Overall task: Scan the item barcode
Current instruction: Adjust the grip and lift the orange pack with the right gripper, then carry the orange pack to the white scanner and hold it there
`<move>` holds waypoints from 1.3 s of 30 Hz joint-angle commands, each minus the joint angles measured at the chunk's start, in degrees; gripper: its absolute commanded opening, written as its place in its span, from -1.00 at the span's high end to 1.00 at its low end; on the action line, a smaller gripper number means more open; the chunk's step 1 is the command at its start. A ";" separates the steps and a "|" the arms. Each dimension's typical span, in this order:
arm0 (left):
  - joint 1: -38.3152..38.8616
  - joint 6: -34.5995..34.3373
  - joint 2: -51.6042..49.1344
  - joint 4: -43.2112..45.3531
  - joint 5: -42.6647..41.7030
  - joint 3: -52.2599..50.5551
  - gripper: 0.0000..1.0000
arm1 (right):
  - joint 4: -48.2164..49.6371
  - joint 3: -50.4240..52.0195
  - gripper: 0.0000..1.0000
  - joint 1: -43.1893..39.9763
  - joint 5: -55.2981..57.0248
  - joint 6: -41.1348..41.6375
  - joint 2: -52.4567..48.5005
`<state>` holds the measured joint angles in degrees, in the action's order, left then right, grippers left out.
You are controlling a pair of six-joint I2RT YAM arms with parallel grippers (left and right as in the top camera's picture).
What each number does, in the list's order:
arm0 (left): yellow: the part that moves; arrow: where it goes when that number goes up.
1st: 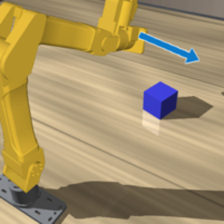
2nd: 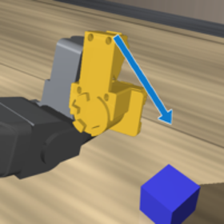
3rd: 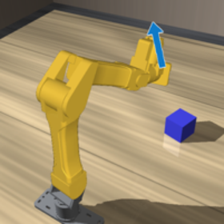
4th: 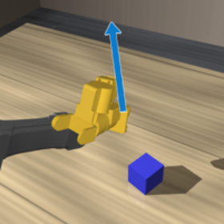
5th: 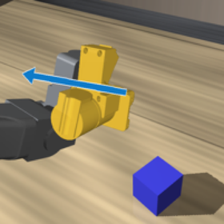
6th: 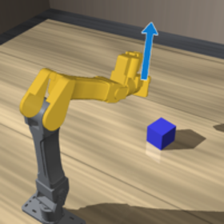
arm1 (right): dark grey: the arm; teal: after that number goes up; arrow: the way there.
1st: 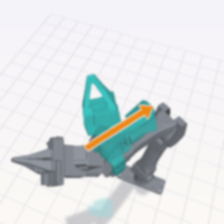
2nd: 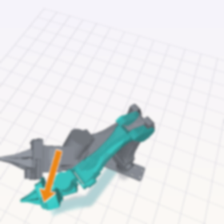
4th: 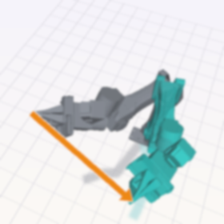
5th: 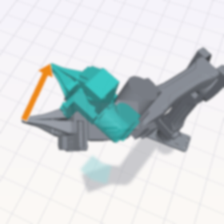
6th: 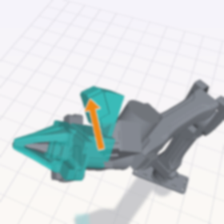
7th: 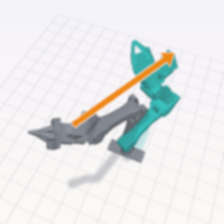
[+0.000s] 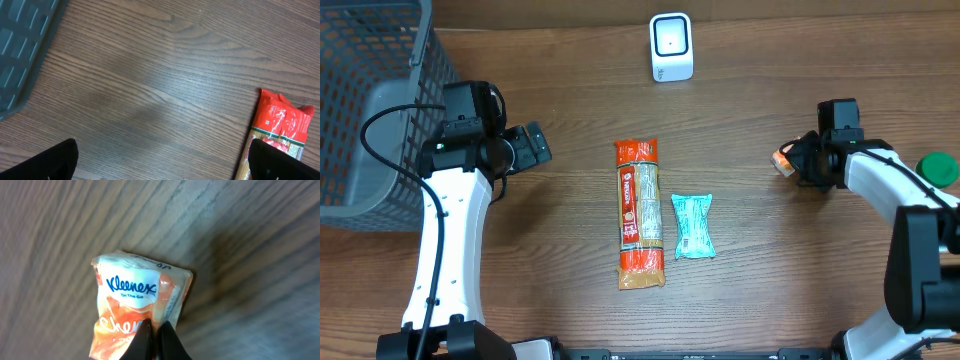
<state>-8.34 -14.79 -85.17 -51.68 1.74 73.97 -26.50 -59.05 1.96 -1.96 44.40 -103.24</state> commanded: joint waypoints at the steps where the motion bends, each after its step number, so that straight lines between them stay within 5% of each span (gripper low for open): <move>1: 0.11 0.66 0.00 0.00 -0.22 0.26 -1.00 | -0.90 -2.19 0.93 -0.15 0.37 -10.69 6.38; 6: 0.11 0.66 0.00 0.00 -0.22 0.26 -0.99 | -0.31 -6.03 0.93 2.27 -3.82 -31.06 14.16; 15: 0.11 0.66 0.00 0.00 -0.24 0.26 -1.00 | -25.66 -38.27 0.93 6.21 1.09 -39.06 11.39; 23: 0.11 0.66 0.00 0.00 -0.24 0.26 -1.00 | -46.16 -71.73 0.93 12.46 8.96 -46.95 -3.82; 39: 0.11 0.66 0.00 0.00 -0.24 0.26 -0.99 | -24.15 -72.65 0.93 23.54 21.53 -70.47 -24.52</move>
<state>-8.34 -14.79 -85.17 -51.70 1.74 73.97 -53.32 -131.13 24.62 16.36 -20.23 -125.84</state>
